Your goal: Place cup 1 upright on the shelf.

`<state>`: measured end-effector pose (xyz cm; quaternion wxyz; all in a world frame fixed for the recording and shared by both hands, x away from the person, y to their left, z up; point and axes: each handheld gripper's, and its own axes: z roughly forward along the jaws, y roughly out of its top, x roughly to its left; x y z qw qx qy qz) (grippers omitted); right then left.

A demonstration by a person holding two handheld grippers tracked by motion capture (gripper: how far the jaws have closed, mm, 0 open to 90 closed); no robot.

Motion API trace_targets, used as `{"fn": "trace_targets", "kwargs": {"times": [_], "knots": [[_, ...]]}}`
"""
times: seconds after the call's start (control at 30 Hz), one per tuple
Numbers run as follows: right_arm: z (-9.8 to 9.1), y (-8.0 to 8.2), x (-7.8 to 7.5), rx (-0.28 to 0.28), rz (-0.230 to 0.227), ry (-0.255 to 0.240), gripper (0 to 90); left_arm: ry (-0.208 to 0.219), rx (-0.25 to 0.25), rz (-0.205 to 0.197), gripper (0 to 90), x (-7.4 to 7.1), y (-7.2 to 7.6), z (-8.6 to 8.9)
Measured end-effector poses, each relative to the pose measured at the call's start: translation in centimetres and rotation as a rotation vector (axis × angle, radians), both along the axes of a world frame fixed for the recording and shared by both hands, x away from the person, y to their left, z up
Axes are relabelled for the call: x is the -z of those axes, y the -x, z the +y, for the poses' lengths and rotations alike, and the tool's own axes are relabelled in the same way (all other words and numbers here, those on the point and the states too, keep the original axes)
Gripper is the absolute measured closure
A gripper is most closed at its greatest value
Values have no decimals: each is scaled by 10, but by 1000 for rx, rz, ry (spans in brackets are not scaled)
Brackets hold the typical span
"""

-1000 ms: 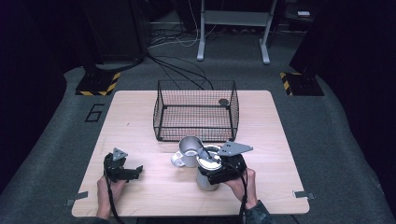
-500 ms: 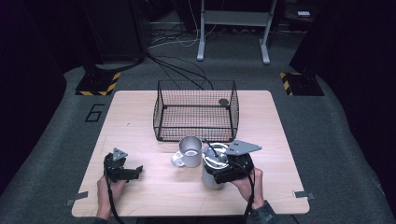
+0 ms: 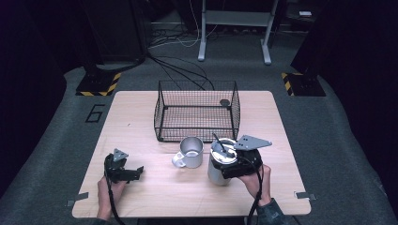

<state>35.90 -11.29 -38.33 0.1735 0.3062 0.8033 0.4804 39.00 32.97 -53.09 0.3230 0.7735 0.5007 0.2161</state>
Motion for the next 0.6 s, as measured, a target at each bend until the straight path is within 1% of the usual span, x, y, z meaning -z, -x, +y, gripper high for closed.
{"fn": "trace_targets", "kwargs": {"times": [0.2,0.27,0.6], "knots": [[-7,-4,-8,12,-8,-3,35,-1,1,3,5,0,0,0],[-9,-5,-10,19,-4,-6,35,-1,1,3,5,0,0,0],[-14,-11,-17,30,-6,-6,35,0,0,1,5,0,0,0]]}}
